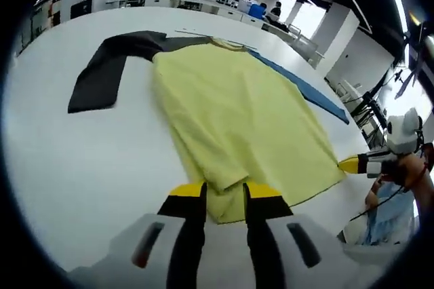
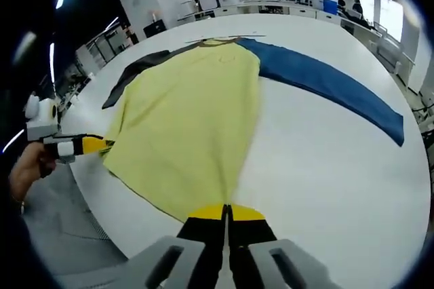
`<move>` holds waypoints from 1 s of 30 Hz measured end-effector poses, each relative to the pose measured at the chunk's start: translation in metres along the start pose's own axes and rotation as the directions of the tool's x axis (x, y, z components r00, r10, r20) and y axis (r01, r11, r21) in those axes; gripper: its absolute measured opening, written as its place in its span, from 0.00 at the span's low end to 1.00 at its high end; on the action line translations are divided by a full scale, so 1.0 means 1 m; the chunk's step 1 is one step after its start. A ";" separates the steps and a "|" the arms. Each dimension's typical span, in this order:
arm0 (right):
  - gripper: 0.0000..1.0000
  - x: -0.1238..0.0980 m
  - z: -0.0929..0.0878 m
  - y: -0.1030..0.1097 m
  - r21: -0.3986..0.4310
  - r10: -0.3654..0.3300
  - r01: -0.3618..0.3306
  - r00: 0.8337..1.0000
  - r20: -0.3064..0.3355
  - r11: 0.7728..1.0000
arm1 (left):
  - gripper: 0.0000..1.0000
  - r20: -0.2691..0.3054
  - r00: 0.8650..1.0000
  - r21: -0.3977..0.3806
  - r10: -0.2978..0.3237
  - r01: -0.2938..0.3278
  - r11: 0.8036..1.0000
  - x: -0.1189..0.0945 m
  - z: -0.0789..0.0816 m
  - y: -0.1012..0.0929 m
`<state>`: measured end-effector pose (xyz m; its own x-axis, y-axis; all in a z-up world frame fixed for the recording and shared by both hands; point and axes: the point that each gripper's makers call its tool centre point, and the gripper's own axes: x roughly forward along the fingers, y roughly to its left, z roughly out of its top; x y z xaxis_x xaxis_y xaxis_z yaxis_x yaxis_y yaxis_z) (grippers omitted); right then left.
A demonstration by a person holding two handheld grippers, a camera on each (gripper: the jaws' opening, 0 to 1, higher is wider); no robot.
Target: Fold the garment on the visible template until the final outline fits inside the template.
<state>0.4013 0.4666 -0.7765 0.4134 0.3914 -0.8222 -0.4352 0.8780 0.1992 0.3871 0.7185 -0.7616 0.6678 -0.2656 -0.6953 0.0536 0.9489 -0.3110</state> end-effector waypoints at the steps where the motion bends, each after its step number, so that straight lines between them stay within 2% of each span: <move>1: 0.00 0.000 0.000 0.000 -0.002 -0.001 0.001 1.000 0.000 1.000 | 0.20 0.003 1.000 -0.006 -0.005 0.005 1.000 0.000 0.001 -0.001; 5: 0.00 0.000 0.000 0.000 0.003 0.000 0.000 1.000 -0.001 1.000 | 0.18 0.013 1.000 -0.022 0.011 -0.010 1.000 0.005 0.004 0.004; 8: 0.00 -0.001 0.000 -0.001 0.001 0.001 -0.001 1.000 -0.001 1.000 | 0.08 0.023 1.000 -0.047 0.017 -0.016 0.999 0.011 0.005 0.009; 9: 0.00 -0.001 -0.001 -0.001 0.002 0.001 -0.001 1.000 -0.001 1.000 | 0.08 0.014 1.000 -0.052 0.021 -0.021 0.998 0.014 0.003 0.011; 15: 0.00 -0.001 -0.001 -0.001 0.005 0.007 -0.007 1.000 0.001 1.000 | 0.03 0.010 1.000 -0.065 0.013 -0.013 0.998 0.009 0.005 0.011; 21: 0.00 -0.001 -0.001 -0.001 -0.002 0.006 -0.006 1.000 -0.002 1.000 | 0.01 0.012 1.000 -0.023 -0.005 0.005 1.000 -0.009 0.012 0.020; 25: 0.00 -0.002 -0.001 -0.002 -0.008 0.004 -0.004 1.000 -0.009 1.000 | 0.01 -0.003 1.000 0.025 -0.001 0.001 1.000 -0.024 0.012 0.034; 28: 0.00 -0.002 -0.001 -0.003 -0.011 -0.001 0.001 1.000 -0.012 1.000 | 0.01 0.002 1.000 0.058 -0.029 0.028 0.998 -0.030 0.012 0.043; 30: 0.00 -0.003 -0.001 -0.004 -0.010 -0.005 0.005 1.000 -0.015 1.000 | 0.01 -0.035 0.999 0.095 -0.021 0.024 0.995 -0.033 0.005 0.050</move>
<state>0.4011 0.4611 -0.7756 0.4033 0.3829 -0.8311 -0.4416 0.8769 0.1898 0.3711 0.7754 -0.7512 0.6405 -0.2911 -0.7107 0.1400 0.9541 -0.2646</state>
